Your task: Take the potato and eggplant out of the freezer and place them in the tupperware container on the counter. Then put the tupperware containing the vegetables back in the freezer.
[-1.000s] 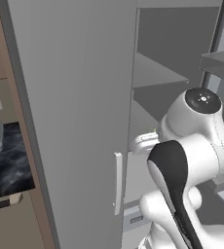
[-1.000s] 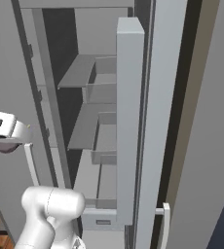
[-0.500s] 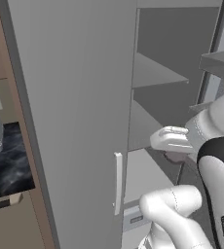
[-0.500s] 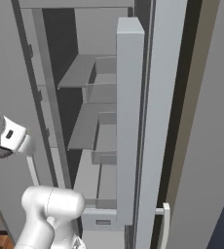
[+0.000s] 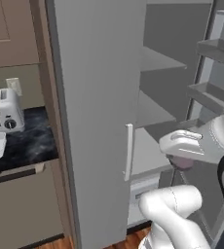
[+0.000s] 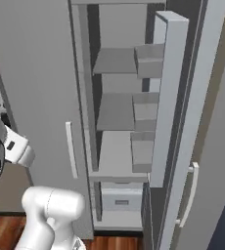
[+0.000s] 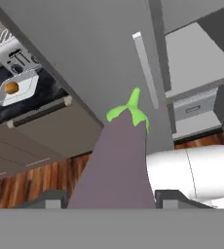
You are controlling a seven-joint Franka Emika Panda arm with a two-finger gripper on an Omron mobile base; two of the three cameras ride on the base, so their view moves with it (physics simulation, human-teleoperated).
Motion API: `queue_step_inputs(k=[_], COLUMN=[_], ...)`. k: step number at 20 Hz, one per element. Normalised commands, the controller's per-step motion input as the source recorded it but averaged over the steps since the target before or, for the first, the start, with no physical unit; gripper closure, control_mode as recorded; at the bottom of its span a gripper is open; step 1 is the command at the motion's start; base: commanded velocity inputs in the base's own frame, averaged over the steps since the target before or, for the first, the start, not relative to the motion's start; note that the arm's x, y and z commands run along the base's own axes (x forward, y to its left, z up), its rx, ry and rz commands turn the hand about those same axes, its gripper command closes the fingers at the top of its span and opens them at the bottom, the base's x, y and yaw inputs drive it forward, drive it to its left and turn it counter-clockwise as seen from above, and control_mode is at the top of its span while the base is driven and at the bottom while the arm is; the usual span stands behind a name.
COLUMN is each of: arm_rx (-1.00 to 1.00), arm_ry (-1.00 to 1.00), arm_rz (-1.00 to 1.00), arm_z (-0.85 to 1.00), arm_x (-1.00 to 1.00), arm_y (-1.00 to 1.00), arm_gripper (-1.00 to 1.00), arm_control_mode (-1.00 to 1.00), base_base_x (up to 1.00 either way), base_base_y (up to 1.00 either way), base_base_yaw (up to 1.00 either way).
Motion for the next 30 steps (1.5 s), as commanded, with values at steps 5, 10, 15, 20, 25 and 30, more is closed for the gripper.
queue_step_inputs(k=[5,10,15,20,25,30], arm_rx=[0.0,0.0,0.0,0.0,0.0,-0.04], arm_ry=[0.0,0.0,0.0,0.0,0.0,0.1], arm_rz=[0.0,0.0,0.0,0.0,0.0,-0.08], arm_z=[0.0,0.0,0.0,0.0,0.0,-0.44], arm_x=[0.0,0.0,0.0,0.0,0.0,0.62], arm_y=[0.0,0.0,0.0,0.0,0.0,0.0], arm_gripper=[1.0,1.0,1.0,1.0,1.0,1.0], arm_control_mode=[1.0,1.0,1.0,1.0,1.0,-1.0], base_base_x=[-0.29,0.25,0.74,0.87,0.7,0.0], base_base_y=[1.0,1.0,1.0,0.92,0.49,0.0], base_base_yaw=[0.0,-0.04,-0.12,-0.13,-0.13,0.0])
